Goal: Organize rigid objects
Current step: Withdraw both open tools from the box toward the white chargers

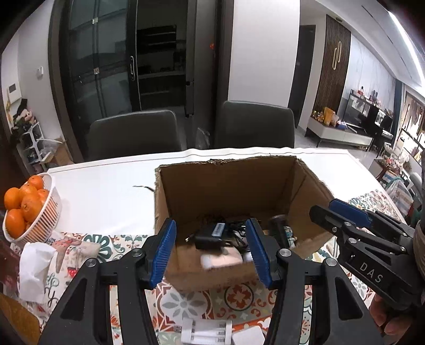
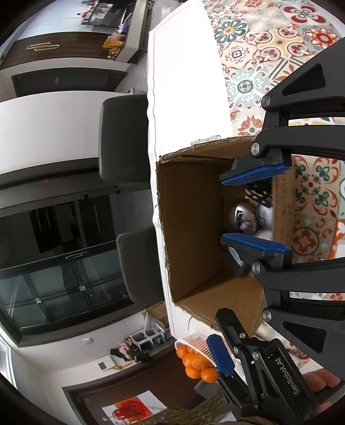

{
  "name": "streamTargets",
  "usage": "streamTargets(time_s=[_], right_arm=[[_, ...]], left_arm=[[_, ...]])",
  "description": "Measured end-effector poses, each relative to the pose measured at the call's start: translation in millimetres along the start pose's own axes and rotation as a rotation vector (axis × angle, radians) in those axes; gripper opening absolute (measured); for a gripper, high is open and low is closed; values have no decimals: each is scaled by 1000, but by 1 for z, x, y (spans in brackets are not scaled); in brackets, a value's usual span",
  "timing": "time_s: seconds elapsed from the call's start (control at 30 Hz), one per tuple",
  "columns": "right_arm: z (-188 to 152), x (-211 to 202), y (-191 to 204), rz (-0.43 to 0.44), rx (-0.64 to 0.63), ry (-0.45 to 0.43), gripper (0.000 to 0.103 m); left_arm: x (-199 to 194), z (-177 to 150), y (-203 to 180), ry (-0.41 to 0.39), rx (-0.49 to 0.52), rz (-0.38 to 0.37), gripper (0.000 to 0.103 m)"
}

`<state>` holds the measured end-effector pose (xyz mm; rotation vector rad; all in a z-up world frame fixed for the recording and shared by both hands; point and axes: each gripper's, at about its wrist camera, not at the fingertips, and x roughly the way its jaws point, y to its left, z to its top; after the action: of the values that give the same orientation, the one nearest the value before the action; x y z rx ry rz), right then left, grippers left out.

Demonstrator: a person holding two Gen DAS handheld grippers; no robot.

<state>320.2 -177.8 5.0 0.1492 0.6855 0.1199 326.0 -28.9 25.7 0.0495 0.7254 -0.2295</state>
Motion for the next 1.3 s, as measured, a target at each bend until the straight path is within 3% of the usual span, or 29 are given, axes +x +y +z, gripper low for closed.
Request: streamTargets(time_s=[0.47, 1.3], right_arm=[[-32, -49, 25, -1, -39, -69, 40], [-96, -59, 55, 39, -95, -26, 48]], left_arm=[[-52, -42, 10, -59, -33, 10, 54], [-81, -120, 35, -60, -64, 67, 60]])
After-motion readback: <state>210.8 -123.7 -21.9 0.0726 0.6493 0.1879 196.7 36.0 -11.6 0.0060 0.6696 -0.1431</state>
